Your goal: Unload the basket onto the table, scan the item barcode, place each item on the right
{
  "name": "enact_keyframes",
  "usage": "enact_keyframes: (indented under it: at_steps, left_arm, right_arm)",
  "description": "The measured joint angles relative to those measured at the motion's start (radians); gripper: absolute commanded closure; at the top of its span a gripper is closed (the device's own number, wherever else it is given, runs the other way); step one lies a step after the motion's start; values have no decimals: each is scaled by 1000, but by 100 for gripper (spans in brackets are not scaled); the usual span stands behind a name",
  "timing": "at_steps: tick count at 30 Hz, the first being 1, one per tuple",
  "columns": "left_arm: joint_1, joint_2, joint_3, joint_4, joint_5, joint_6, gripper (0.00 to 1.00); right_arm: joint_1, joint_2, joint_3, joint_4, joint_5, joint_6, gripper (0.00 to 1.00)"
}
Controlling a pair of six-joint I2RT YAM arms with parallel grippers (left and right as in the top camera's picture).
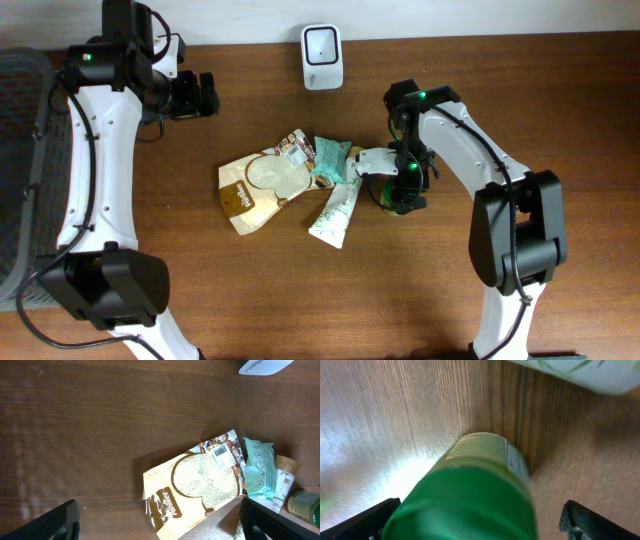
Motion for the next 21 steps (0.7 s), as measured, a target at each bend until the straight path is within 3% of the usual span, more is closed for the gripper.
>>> enact_keyframes:
  at_steps: [6,11,21]
  left_arm:
    - [0,0,0,0,0,0,1]
    - [0,0,0,0,0,0,1]
    - [0,0,0,0,0,0,1]
  right_arm:
    - [0,3,187,-150,-8,209,2]
    - [0,1,407,-195,-31,585,2]
    - [0,0,335,-227,-43,996,4]
